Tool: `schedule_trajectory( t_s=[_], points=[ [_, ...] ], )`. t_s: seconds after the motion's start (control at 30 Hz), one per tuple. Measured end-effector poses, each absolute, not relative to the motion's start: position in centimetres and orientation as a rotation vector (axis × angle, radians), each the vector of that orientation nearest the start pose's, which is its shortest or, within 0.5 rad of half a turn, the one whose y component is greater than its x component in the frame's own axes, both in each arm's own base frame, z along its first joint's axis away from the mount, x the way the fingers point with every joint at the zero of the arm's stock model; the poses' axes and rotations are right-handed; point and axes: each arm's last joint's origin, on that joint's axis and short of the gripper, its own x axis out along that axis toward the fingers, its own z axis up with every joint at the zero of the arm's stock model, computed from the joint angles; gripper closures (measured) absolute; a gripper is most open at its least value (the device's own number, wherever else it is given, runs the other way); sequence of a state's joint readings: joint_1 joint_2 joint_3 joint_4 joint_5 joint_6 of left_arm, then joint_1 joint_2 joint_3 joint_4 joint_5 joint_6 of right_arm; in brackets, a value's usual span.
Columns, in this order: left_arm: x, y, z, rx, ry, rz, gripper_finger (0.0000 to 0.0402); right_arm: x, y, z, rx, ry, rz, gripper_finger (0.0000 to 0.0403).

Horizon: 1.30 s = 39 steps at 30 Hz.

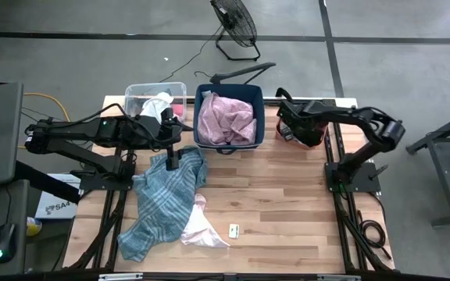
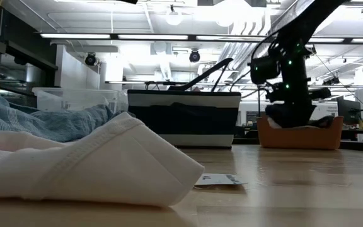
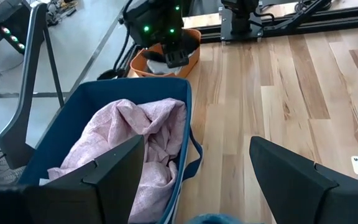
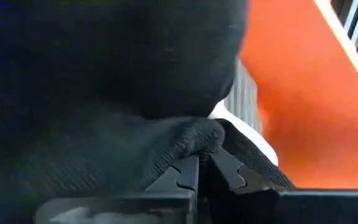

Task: Pick & Place Cloths
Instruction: Put the black sock into the orange bin, then put the blue shirt into the blue bin

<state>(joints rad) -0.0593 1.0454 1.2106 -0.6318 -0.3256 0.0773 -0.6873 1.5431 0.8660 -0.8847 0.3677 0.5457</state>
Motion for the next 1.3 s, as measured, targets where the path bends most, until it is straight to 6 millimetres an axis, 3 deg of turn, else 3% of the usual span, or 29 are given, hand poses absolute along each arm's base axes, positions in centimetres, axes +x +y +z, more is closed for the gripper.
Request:
schedule_trajectory(
  t_s=[0.2, 0.37, 0.53, 0.93, 1.07, 1.3],
  points=[
    [20.4, -0.3, 38.8, 0.162, 0.473, 0.244, 0.0117, 18.0, -16.9, 15.2, 0.636, 1.419, -1.255, 0.0399],
    [20.4, -0.3, 38.8, 0.162, 0.473, 0.245, 0.0117, 18.0, -16.8, 15.5, 0.621, 1.401, -1.272, 0.0385],
    [20.4, -0.3, 38.8, 0.162, 0.472, 0.245, 0.0117, 17.7, -16.5, 17.1, 0.647, 1.321, -1.252, 0.0346],
    [20.4, -0.3, 38.8, 0.161, 0.472, 0.245, 0.0117, 15.9, -14.9, 22.0, 0.693, 1.057, -1.260, 0.0209],
    [20.4, -0.3, 38.8, 0.156, 0.477, 0.247, 0.0117, 15.2, -14.2, 23.4, 0.703, 0.975, -1.249, 0.0191],
    [20.2, -0.3, 38.3, 0.128, 0.528, 0.254, 0.0117, 14.2, -13.0, 25.1, 0.730, 0.887, -1.231, 0.0196]
  ],
)
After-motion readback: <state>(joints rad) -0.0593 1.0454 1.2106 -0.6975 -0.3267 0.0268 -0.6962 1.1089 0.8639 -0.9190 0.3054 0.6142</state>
